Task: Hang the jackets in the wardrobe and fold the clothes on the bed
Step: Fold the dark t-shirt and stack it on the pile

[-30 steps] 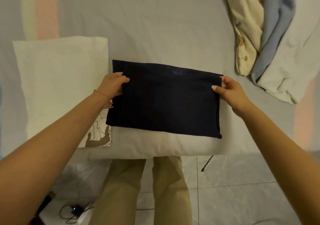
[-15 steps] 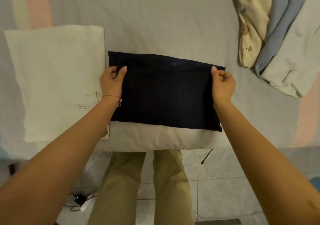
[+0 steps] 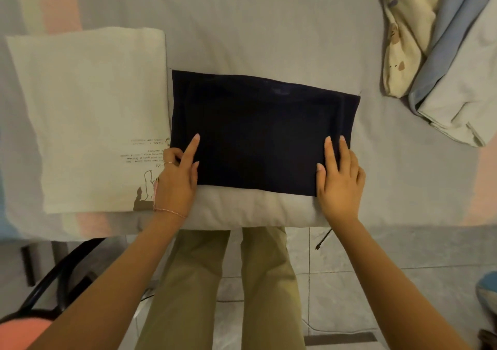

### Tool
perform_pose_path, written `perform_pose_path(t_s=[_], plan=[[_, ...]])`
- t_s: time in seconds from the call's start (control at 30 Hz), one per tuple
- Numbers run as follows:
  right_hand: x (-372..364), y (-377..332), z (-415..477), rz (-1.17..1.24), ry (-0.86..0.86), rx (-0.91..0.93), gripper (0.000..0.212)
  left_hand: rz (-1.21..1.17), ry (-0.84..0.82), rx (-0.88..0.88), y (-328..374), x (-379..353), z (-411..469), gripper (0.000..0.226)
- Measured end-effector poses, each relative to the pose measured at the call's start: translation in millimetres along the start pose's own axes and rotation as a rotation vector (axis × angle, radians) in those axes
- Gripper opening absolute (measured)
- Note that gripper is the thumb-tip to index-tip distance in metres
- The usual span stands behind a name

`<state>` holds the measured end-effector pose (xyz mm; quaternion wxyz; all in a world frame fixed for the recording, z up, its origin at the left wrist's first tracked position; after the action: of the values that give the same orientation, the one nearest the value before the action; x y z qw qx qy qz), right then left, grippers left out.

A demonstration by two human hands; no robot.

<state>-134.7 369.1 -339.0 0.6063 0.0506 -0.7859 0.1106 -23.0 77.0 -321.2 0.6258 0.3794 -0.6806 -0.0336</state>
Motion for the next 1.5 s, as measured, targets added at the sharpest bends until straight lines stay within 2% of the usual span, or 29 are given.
perform_pose_path(t_s=[0.1,0.17,0.2,0.27,0.33,0.37,0.43,0.5,0.57,0.63,0.7,0.77,0.8,0.87,0.93,0.97,1.0,1.07,1.13,1.17,1.27,1.4,1.5], plan=[[-4.1,2.8,-4.8,0.021,-0.016,-0.129,0.056,0.051,-0.013,0.100,-6.3,-7.7,-6.9,0.067],[3.7,2.9,-2.7,0.155,0.015,-0.229,0.058,0.098,-0.004,0.150,1.2,-13.1,-12.6,0.077],[9.5,2.8,0.5,0.254,0.025,-0.282,0.057,0.115,0.007,0.106,9.4,-14.5,-13.7,0.082],[16.9,6.4,7.6,0.429,-0.038,-0.382,0.056,0.169,-0.017,-0.140,28.3,-18.2,-14.6,0.087],[22.8,7.2,14.5,0.479,-0.197,-0.387,0.060,0.213,-0.157,-0.323,31.8,-24.0,-14.7,0.082],[27.9,5.9,17.1,0.487,-0.266,-0.361,0.063,0.214,-0.233,-0.331,26.2,-26.4,-14.6,0.075],[42.9,-0.3,20.3,0.544,-0.342,-0.352,0.068,0.164,-0.361,-0.237,9.3,-27.9,-13.9,0.058],[62.7,-16.5,24.5,0.635,-0.339,-0.359,0.072,-0.026,-0.394,-0.144,0.8,-20.9,-11.8,0.050],[81.9,-45.5,28.1,0.700,-0.294,-0.318,0.073,-0.289,-0.317,-0.025,-0.3,-1.2,-5.0,0.040],[94.4,-87.4,28.9,0.712,-0.218,-0.247,0.070,-0.412,-0.236,0.027,1.3,22.0,3.2,0.030],[96.8,-137.1,28.4,0.668,-0.121,-0.163,0.066,-0.527,-0.248,0.079,6.6,37.0,12.3,0.026],[83.4,-187.3,25.5,0.576,-0.115,-0.062,0.065,-0.826,-0.337,0.284,5.8,39.2,23.1,0.028],[71.2,-207.5,23.4,0.532,-0.165,-0.012,0.066,-1.003,-0.395,0.444,5.5,35.0,27.0,0.035],[39.5,-237.9,13.5,0.521,-0.365,0.048,0.073,-1.162,-0.413,0.699,-12.0,22.4,28.4,0.051],[15.0,-247.3,3.4,0.562,-0.541,0.038,0.075,-1.103,-0.297,0.728,-27.5,14.8,27.4,0.049],[11.2,-244.0,1.0,0.587,-0.534,0.010,0.071,-0.993,-0.230,0.669,-31.5,14.5,27.9,0.043],[11.2,-237.2,-0.9,0.626,-0.453,-0.034,0.064,-0.868,-0.190,0.599,-34.3,14.0,28.8,0.038],[21.4,-211.0,-5.1,0.668,-0.149,-0.140,0.048,-0.695,-0.168,0.452,-29.0,10.8,30.8,0.039],[27.0,-179.9,-14.3,0.633,0.046,-0.234,0.044,-0.589,-0.136,0.392,-24.3,9.5,28.2,0.042],[23.7,-165.3,-17.7,0.648,0.031,-0.291,0.047,-0.542,-0.096,0.386,-24.2,10.6,25.3,0.043],[4.4,-134.1,-23.9,0.842,-0.201,-0.439,0.049,-0.452,0.019,0.400,-21.6,14.5,11.4,0.043],[3.0,-124.3,-14.8,0.864,-0.292,-0.305,0.043,-0.386,0.085,0.418,-26.7,15.7,7.4,0.044],[1.8,-128.0,-9.3,0.889,-0.337,-0.272,0.045,-0.385,0.119,0.393,-28.3,15.3,4.1,0.040]])
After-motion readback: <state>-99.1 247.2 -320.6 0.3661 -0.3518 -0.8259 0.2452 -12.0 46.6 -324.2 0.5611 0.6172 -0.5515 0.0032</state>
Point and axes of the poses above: each hand's wrist, its own z-axis towards the middle knuckle, its own x-axis out of the back of the hand, y = z × x, the point moved 5 cm from there along z, towards the middle knuckle, and after that the axes turned 4 degrees about -z, right-handed, at the moved point
